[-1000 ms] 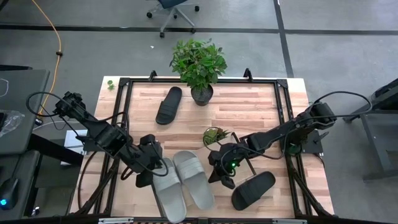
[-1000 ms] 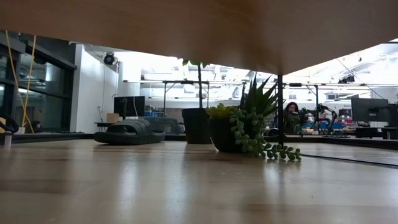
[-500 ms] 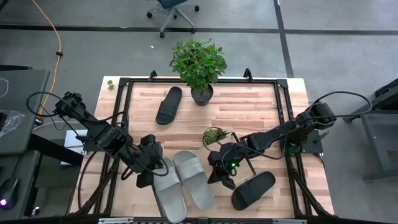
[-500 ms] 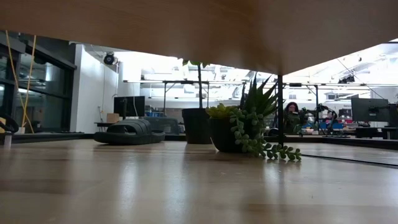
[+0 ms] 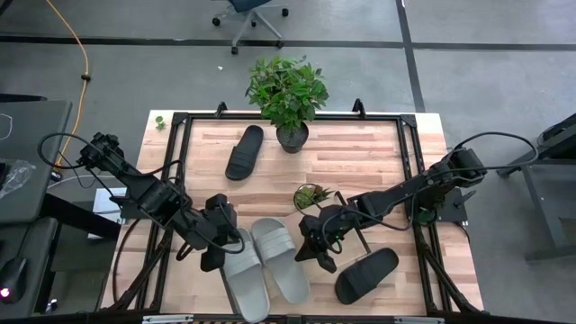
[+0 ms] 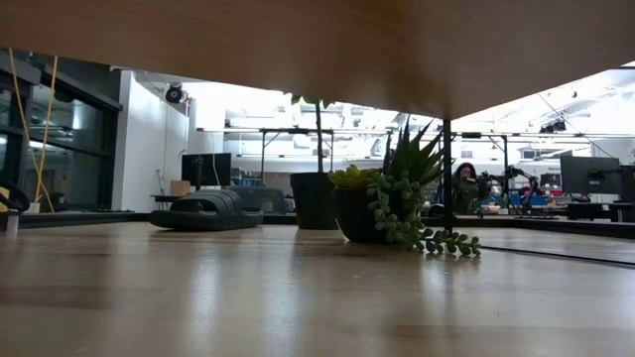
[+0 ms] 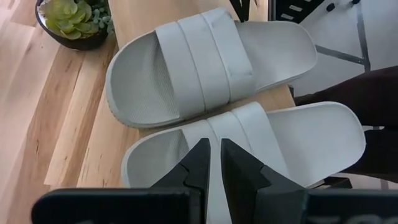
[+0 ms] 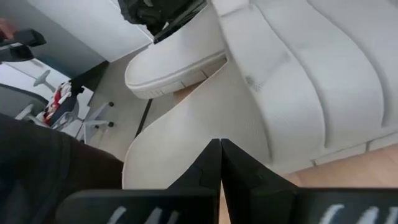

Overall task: Pick and place slides into the shelf
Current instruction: Adjust the gray slippers on the shelf

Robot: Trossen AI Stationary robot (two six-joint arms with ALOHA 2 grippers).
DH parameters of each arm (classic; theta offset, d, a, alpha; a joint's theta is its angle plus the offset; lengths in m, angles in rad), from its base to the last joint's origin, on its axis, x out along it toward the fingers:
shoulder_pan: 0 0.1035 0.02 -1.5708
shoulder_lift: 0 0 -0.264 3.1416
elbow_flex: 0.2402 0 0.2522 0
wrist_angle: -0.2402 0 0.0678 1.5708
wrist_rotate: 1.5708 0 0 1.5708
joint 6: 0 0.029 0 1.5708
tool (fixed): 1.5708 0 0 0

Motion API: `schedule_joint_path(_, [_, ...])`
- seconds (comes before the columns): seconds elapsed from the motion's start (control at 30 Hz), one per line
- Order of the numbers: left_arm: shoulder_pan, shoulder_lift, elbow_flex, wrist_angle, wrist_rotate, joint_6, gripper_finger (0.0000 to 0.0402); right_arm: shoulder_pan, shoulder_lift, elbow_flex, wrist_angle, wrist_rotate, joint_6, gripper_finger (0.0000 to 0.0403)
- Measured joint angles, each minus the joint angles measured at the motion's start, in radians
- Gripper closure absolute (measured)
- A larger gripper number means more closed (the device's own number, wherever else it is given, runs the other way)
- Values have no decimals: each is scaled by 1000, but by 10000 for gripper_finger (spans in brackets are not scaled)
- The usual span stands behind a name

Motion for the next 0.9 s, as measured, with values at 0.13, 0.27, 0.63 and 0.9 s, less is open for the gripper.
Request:
schedule_joint_path(0.13, [0,0,0,5,-1,-6,372,0,0,0,4,0,-6,403])
schedule_joint_path(0.27, [0,0,0,5,-3,-8,373,-8,0,0,4,26,-19,402])
schedule_joint_path(0.63, [0,0,0,12,-15,-10,372,-52,0,-1,68,44,-43,402])
schedule_joint_path(0.9, [0,0,0,11,-27,-9,374,-14,-32,-1,128,-35,-70,402])
